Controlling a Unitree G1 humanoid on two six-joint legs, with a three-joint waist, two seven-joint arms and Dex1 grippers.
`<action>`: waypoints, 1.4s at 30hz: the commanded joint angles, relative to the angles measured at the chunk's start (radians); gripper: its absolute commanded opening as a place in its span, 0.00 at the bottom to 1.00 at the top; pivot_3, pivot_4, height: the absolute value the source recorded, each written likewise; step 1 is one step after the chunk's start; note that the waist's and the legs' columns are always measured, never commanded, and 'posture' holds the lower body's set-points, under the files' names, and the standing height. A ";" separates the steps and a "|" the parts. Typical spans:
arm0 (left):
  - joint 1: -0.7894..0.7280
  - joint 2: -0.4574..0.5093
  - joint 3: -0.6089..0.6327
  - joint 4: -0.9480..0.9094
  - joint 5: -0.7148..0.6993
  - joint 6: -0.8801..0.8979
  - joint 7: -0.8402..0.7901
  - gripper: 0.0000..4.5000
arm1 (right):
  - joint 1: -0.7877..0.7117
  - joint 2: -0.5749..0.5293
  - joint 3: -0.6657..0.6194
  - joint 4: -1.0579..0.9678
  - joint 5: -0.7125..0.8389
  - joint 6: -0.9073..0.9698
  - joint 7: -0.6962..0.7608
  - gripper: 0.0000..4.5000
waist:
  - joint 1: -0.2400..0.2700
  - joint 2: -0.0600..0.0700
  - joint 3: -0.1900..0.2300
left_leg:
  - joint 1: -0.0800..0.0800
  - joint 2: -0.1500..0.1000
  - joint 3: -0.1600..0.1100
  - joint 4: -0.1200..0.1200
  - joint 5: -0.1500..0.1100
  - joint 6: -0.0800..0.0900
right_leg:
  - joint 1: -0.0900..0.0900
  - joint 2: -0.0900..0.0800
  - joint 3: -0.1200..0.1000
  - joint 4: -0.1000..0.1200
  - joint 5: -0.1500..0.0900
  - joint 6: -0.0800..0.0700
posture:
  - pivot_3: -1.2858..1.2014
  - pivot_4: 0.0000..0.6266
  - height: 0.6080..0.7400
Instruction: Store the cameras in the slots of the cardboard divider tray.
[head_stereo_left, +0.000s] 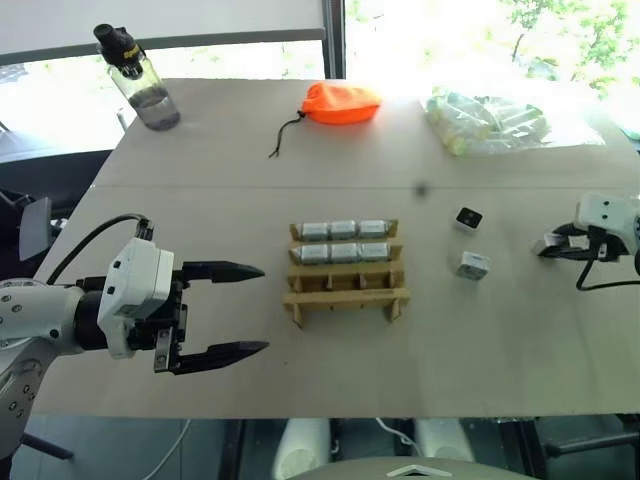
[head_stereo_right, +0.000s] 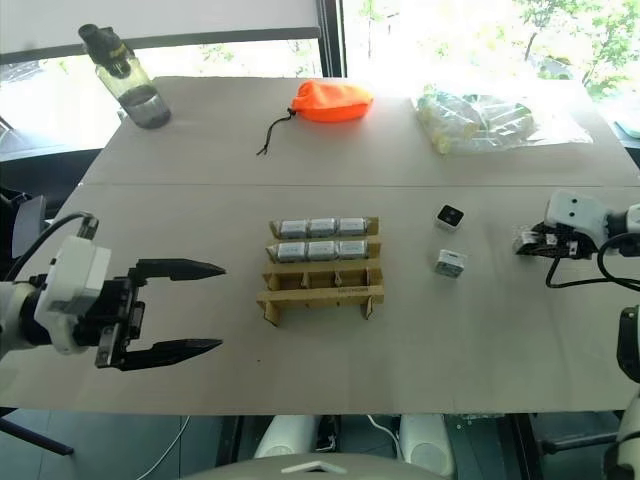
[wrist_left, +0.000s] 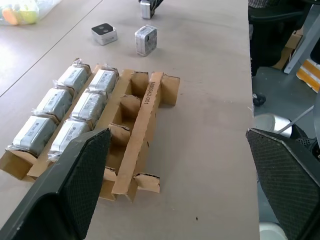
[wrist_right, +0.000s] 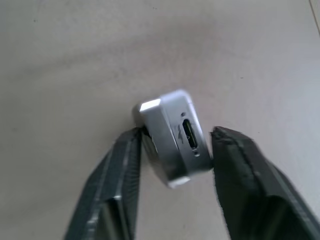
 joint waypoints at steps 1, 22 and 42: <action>-0.010 0.013 0.032 -0.018 -0.023 0.002 -0.003 1.00 | 0.000 -0.012 -0.014 -0.006 0.012 0.006 0.001 0.16 | 0.000 0.000 0.000 | 0.000 0.000 0.000 0.000 0.000 0.000 | 0.000 0.000 0.000 0.000 0.000 0.000 | 0.52 0.24 0.89; -0.111 -0.019 -0.054 0.041 -0.019 -0.021 0.008 1.00 | -0.055 0.041 -0.122 -0.068 0.181 0.095 0.215 0.16 | -0.001 0.000 0.000 | 0.000 0.000 0.000 0.001 0.000 0.000 | 0.000 0.000 0.000 0.001 0.000 0.000 | 0.52 0.24 0.89; -0.140 -0.063 -0.008 0.377 0.049 -0.165 -0.105 1.00 | 0.009 0.521 0.269 -1.540 0.561 1.524 -0.323 0.16 | 0.009 -0.001 -0.001 | -0.005 -0.002 -0.007 0.001 0.000 -0.001 | -0.003 -0.002 -0.007 0.005 0.000 0.000 | 0.52 0.24 0.89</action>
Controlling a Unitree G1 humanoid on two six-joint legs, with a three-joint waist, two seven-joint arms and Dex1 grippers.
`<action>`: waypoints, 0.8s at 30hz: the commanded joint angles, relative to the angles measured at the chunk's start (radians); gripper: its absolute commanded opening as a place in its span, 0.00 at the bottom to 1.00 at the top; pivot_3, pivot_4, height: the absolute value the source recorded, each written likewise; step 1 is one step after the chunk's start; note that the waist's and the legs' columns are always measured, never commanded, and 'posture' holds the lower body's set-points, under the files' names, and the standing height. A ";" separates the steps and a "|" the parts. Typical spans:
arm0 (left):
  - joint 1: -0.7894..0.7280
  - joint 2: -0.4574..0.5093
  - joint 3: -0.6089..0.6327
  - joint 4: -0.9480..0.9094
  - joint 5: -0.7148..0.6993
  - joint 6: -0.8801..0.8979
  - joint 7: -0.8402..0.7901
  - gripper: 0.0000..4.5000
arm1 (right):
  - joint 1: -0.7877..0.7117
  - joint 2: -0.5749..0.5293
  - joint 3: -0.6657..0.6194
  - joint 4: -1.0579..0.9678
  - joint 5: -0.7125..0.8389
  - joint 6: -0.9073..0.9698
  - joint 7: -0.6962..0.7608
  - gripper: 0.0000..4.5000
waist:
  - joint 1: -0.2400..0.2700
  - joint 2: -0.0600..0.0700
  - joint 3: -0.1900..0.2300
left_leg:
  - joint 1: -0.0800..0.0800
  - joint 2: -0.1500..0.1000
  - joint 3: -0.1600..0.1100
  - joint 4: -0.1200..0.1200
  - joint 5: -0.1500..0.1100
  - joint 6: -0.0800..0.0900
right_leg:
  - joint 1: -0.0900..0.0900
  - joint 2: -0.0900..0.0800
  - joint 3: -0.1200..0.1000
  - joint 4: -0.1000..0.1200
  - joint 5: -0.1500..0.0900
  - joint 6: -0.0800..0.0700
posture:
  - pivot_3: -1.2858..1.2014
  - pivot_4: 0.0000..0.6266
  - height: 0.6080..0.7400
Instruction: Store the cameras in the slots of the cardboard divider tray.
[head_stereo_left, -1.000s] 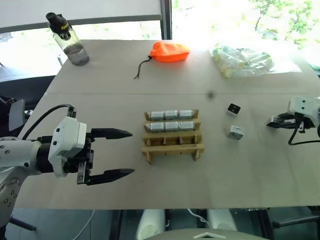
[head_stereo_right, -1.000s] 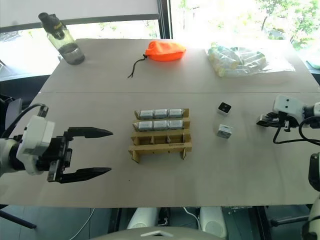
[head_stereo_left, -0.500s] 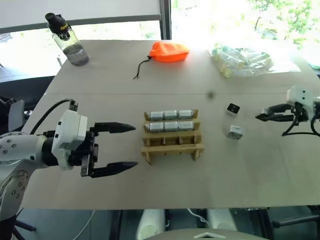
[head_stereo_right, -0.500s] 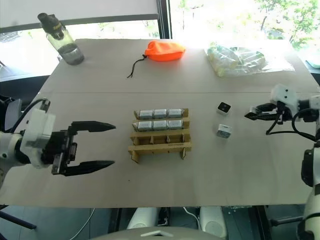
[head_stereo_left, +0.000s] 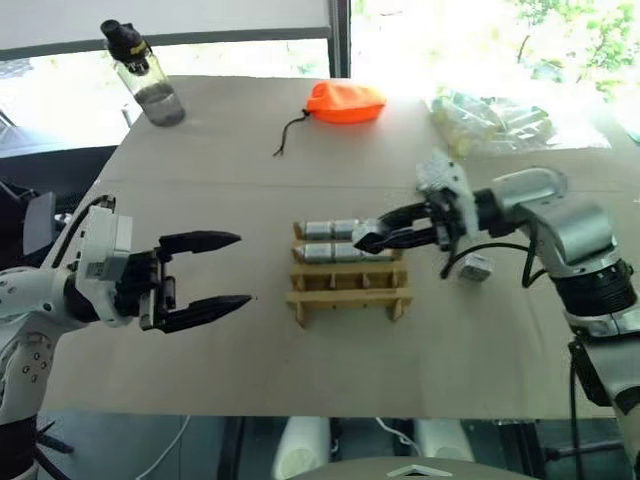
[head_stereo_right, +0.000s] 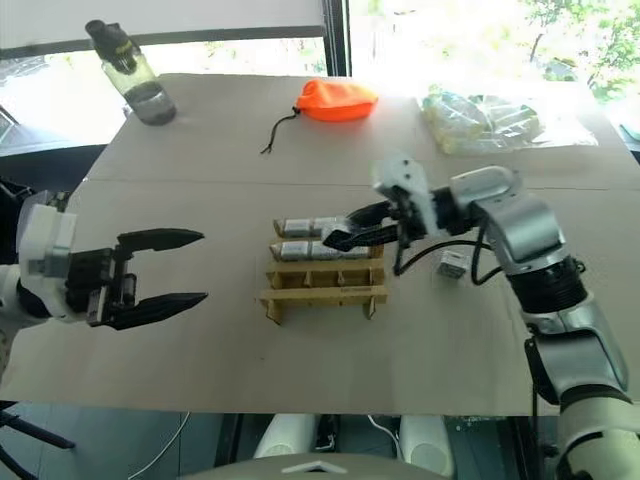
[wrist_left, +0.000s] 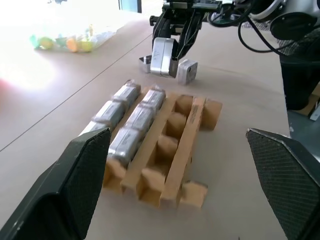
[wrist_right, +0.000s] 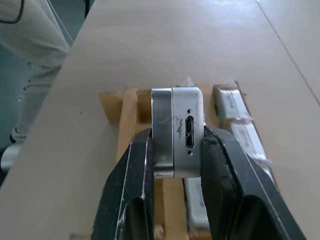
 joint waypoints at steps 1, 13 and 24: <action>-0.003 0.021 0.031 0.037 0.017 -0.045 -0.044 1.00 | -0.103 0.078 0.066 -0.082 -0.014 0.202 -0.140 0.16 | 0.000 -0.001 0.000 | 0.000 0.000 0.000 0.000 0.000 0.000 | 0.000 0.000 0.000 0.000 0.000 0.000 | 0.52 0.24 0.89; 0.040 0.014 0.038 0.048 0.044 -0.085 -0.078 1.00 | -0.226 0.130 0.380 -0.107 -0.097 0.367 -0.257 0.16 | -0.009 -0.005 -0.002 | -0.002 0.000 -0.003 -0.001 0.000 0.000 | -0.001 0.001 -0.003 -0.002 0.000 0.000 | 0.52 0.24 0.89; 0.097 0.010 0.042 0.028 0.043 -0.107 -0.072 1.00 | -0.233 0.161 0.398 -0.122 -0.075 0.412 -0.279 0.16 | -0.009 -0.005 -0.002 | -0.003 0.000 -0.003 -0.001 0.000 0.000 | -0.001 0.001 -0.003 -0.002 0.000 0.000 | 0.52 0.24 0.89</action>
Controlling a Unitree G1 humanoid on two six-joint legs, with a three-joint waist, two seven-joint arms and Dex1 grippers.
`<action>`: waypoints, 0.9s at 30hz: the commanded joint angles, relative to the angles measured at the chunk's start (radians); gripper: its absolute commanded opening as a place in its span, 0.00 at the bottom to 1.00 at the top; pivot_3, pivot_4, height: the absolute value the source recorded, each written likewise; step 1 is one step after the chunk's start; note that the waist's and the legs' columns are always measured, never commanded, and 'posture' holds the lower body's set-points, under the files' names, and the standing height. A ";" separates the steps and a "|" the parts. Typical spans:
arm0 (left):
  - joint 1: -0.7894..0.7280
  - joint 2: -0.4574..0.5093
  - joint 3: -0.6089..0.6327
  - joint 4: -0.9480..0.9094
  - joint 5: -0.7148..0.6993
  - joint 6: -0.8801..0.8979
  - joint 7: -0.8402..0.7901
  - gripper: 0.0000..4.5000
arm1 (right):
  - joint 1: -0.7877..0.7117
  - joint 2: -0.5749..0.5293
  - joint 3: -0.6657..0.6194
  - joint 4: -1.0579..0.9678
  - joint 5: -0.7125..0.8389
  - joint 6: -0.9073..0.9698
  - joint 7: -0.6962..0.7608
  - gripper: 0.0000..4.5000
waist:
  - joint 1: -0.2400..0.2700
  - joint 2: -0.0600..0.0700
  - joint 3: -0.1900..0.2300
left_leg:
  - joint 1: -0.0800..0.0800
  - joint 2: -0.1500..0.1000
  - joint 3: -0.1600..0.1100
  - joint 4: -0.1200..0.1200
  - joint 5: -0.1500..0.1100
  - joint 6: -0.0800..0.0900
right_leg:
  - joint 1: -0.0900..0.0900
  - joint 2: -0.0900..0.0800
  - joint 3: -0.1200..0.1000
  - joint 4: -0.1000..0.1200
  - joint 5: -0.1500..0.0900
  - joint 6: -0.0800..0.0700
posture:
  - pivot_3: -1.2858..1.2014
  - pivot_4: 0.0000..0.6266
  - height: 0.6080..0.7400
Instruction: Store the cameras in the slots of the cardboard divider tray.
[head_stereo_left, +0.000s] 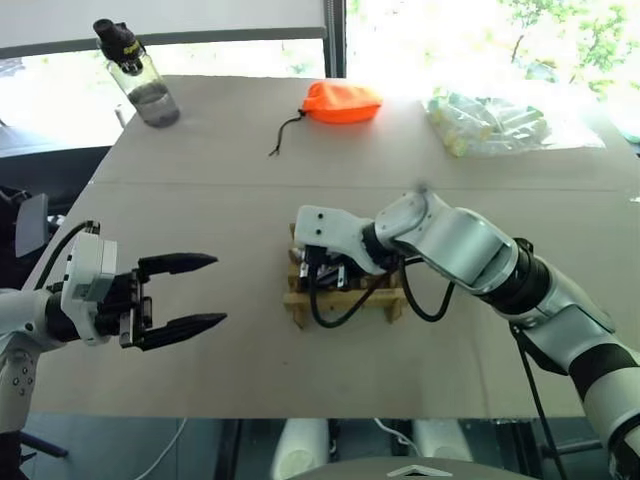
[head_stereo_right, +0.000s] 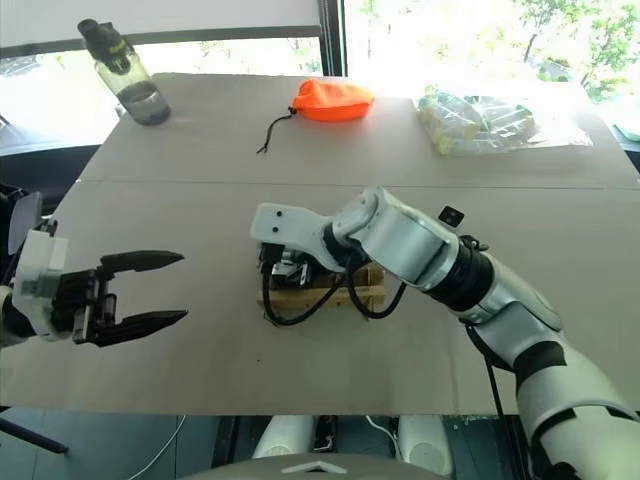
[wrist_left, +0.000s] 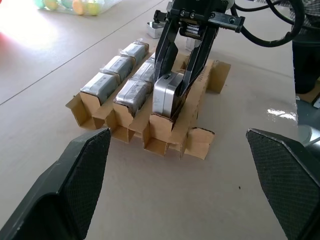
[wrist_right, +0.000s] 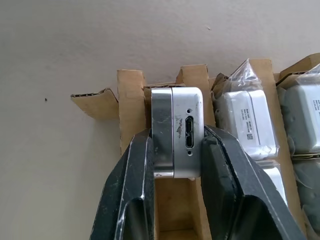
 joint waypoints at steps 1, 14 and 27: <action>0.003 0.002 0.032 -0.031 -0.005 -0.017 -0.002 1.00 | -0.025 -0.002 0.004 -0.043 0.016 0.017 0.004 0.16 | 0.000 0.000 0.000 | 0.000 0.000 0.000 0.000 0.000 0.000 | 0.000 0.000 0.000 0.000 0.000 0.000 | 0.52 0.24 0.89; -0.006 -0.014 0.002 -0.041 -0.005 -0.015 0.009 1.00 | -0.002 -0.029 -0.032 -0.051 0.034 -0.005 0.004 0.75 | 0.001 0.000 0.000 | 0.000 0.000 0.000 0.000 0.000 0.000 | 0.000 0.000 0.000 0.000 0.000 0.000 | 0.52 0.24 0.89; -0.070 -0.020 -0.076 -0.109 -0.016 -0.002 0.023 1.00 | 0.296 -0.503 -0.488 -0.110 0.186 -0.268 0.243 0.75 | 0.005 -0.002 0.000 | -0.004 -0.001 -0.004 -0.001 0.000 0.000 | 0.000 -0.001 -0.004 -0.004 0.000 0.000 | 0.52 0.24 0.89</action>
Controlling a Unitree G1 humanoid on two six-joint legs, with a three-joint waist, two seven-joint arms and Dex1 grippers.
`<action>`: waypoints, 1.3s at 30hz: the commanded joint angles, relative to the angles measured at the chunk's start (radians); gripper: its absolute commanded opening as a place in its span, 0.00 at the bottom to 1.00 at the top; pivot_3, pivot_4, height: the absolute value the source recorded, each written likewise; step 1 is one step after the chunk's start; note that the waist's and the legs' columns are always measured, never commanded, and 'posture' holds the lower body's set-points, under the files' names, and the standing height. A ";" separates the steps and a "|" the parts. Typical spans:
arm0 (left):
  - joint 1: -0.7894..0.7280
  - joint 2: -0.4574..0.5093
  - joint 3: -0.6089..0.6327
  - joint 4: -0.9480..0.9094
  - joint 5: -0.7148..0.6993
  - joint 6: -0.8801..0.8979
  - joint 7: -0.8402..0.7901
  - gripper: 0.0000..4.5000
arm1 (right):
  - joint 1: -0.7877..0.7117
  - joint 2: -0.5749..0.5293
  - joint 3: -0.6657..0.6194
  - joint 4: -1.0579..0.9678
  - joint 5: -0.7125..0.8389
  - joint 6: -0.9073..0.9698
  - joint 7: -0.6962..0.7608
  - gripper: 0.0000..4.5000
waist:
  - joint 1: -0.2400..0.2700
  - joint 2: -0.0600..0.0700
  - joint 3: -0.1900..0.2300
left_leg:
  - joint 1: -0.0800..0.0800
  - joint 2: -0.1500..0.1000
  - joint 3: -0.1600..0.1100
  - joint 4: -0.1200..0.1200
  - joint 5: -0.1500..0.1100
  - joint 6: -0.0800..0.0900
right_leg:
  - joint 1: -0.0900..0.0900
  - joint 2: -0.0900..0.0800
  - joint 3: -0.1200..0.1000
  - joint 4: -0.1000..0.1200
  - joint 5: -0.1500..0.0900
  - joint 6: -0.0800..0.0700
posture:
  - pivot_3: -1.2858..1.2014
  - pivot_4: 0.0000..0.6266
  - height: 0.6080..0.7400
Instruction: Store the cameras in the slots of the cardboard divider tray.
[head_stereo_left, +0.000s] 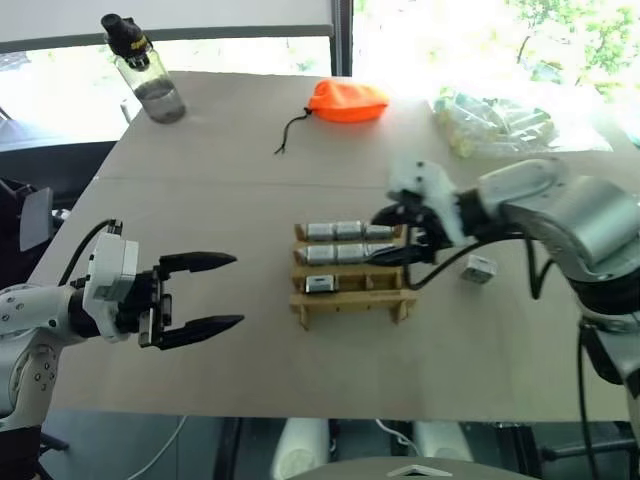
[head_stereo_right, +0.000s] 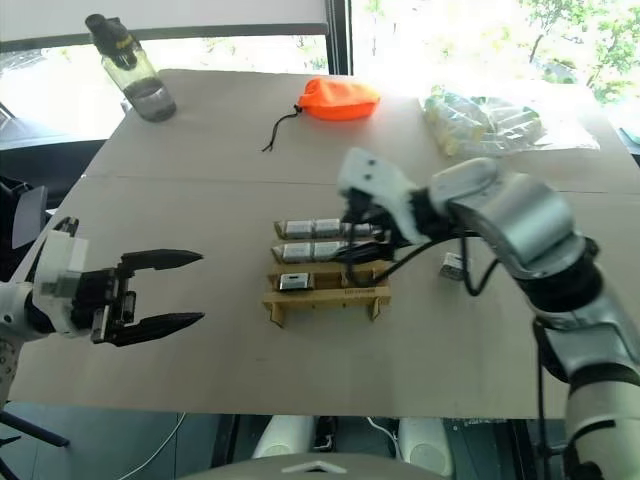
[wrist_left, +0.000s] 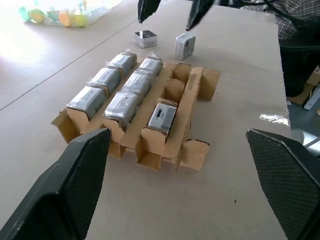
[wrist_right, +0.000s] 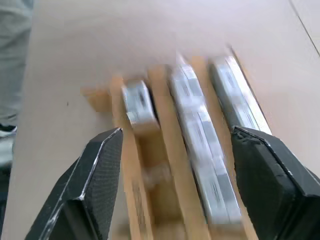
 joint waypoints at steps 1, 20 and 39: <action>-0.024 0.010 -0.002 -0.059 -0.016 0.003 0.010 1.00 | 0.108 -0.117 -0.083 0.056 -0.042 -0.225 0.082 0.75 | -0.005 0.001 0.001 | 0.000 0.000 0.000 0.000 0.000 0.000 | 0.000 0.001 0.000 0.000 0.000 0.000 | 0.52 0.24 0.89; -0.139 0.062 -0.024 -0.107 -0.052 0.072 0.003 1.00 | 0.431 -0.230 -0.213 0.455 -0.212 -0.788 0.180 0.75 | -0.003 0.000 0.003 | 0.007 0.003 0.007 0.000 0.000 0.000 | 0.003 0.003 0.007 0.002 0.000 0.000 | 0.52 0.24 0.89; -0.149 0.071 -0.024 -0.094 -0.044 0.073 0.005 1.00 | 0.379 -0.203 -0.208 0.419 -0.203 -0.752 0.240 0.15 | 0.002 0.000 0.003 | 0.007 0.002 0.007 0.000 0.000 0.000 | 0.003 0.002 0.007 0.002 0.000 0.000 | 0.52 0.24 0.89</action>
